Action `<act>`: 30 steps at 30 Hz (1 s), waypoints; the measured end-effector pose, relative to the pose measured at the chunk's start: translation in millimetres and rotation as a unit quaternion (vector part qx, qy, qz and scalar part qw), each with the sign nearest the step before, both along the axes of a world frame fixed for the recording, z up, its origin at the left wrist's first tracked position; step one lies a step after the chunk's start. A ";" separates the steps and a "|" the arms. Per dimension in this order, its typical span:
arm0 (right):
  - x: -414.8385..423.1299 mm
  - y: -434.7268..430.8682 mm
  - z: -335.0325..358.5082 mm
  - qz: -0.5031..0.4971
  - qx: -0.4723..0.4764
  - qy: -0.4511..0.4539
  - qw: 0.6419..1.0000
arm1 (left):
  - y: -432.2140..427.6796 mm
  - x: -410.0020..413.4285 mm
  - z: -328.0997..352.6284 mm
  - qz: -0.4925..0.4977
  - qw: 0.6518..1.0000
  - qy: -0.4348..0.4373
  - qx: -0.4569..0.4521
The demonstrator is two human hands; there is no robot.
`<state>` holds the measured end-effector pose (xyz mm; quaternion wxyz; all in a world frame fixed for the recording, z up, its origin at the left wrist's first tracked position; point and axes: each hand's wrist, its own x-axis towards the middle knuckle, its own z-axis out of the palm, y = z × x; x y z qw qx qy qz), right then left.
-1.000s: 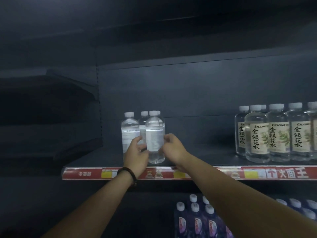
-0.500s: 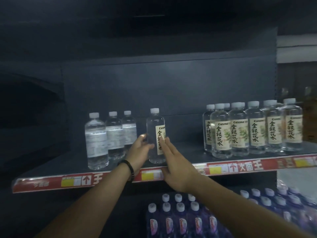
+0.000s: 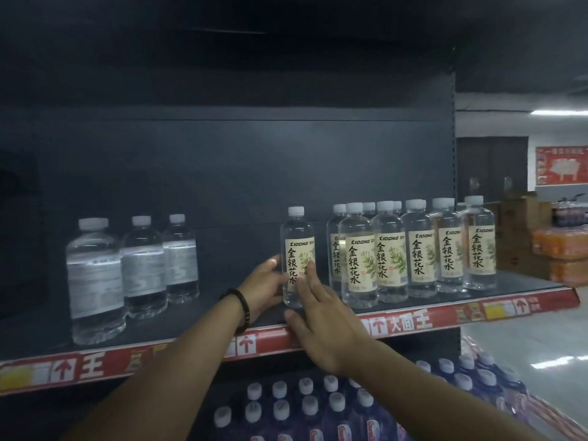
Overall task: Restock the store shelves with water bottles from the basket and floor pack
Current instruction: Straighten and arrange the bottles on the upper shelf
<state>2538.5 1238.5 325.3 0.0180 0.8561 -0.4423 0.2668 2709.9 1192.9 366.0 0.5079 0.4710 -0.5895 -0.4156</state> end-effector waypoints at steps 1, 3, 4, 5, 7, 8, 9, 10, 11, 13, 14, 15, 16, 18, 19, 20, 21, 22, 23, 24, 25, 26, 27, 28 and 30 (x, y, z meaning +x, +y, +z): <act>-0.9 -2.5 -0.3 -0.002 0.004 -0.005 1.000 | -4.0 -2.0 0.7 0.002 1.000 -0.009 0.000; -2.4 -7.2 -0.8 -0.008 0.012 -0.011 1.000 | -10.5 -3.9 2.2 0.009 0.999 -0.034 -0.005; -3.4 -9.5 -1.3 -0.012 0.015 -0.010 1.000 | -13.5 -4.7 2.5 0.010 0.999 -0.045 -0.005; -4.1 -12.0 -1.3 -0.016 0.018 -0.010 1.000 | -15.2 -6.5 3.5 0.009 0.999 -0.050 -0.005; -4.6 -15.3 -0.7 -0.019 0.025 -0.017 0.999 | -16.8 -12.0 5.5 -0.001 0.998 -0.066 -0.007; -4.9 -15.7 -0.2 -0.019 0.027 -0.019 0.999 | -17.2 -15.8 6.3 -0.005 0.997 -0.071 -0.008; -5.3 -15.9 0.2 -0.020 0.028 -0.020 0.999 | -17.5 -19.8 7.0 -0.007 0.997 -0.072 -0.012; -6.2 -16.1 0.4 -0.020 0.030 -0.020 0.999 | -17.9 -23.3 7.6 -0.008 0.997 -0.073 -0.014; -7.1 -15.9 0.9 -0.019 0.033 -0.020 0.999 | -17.8 -26.0 7.8 -0.009 0.997 -0.073 -0.017; -9.0 -16.0 1.7 -0.017 0.041 -0.025 0.999 | -18.0 -27.7 7.0 -0.009 0.997 -0.075 -0.019; -9.7 -16.2 2.2 -0.018 0.043 -0.026 0.999 | -18.2 -27.7 6.3 -0.008 0.997 -0.080 -0.022; -10.4 -16.4 2.5 -0.019 0.044 -0.026 0.999 | -18.7 -27.8 5.4 -0.006 0.996 -0.086 -0.026; -10.9 -16.7 3.1 -0.020 0.044 -0.027 0.998 | -19.6 -28.3 4.8 -0.002 0.995 -0.092 -0.031; -11.8 -16.2 5.1 -0.023 0.048 -0.026 0.998 | -20.2 -31.0 5.8 0.004 0.995 -0.094 -0.035; -11.7 -14.5 6.6 -0.023 0.052 -0.025 0.998 | -20.2 -32.0 6.7 0.003 0.995 -0.092 -0.030; -11.2 -13.1 8.2 -0.022 0.056 -0.024 0.998 | -20.5 -32.2 7.8 -0.001 0.996 -0.089 -0.022; -11.5 -11.2 9.8 -0.020 0.058 -0.023 0.998 | -20.7 -32.5 8.5 -0.002 0.996 -0.091 -0.017; -11.8 -10.2 11.2 -0.018 0.062 -0.023 0.998 | -19.8 -32.5 9.3 0.001 0.994 -0.104 -0.017; -12.0 -8.1 13.1 -0.017 0.064 -0.025 0.997 | -19.4 -31.4 9.2 0.010 0.992 -0.126 -0.025; -11.7 -7.0 15.0 -0.017 0.065 -0.029 0.997 | -18.4 -29.5 8.9 0.022 0.988 -0.148 -0.035; -10.7 -5.1 17.0 -0.021 0.059 -0.036 0.997 | -15.4 -26.3 8.7 0.039 0.984 -0.166 -0.049; -8.3 -2.1 18.8 -0.026 0.046 -0.045 0.998 | -8.8 -21.7 8.8 0.066 0.979 -0.183 -0.063; -4.7 1.0 20.6 -0.024 0.030 -0.059 0.998 | 0.2 -15.2 9.0 0.098 0.972 -0.196 -0.082; 1.0 5.0 22.1 -0.014 0.017 -0.079 0.997 | 10.2 -6.2 9.3 0.125 0.965 -0.207 -0.105; 18.5 14.9 23.5 0.013 0.010 -0.115 0.993 | 34.2 15.6 10.3 0.168 0.947 -0.224 -0.158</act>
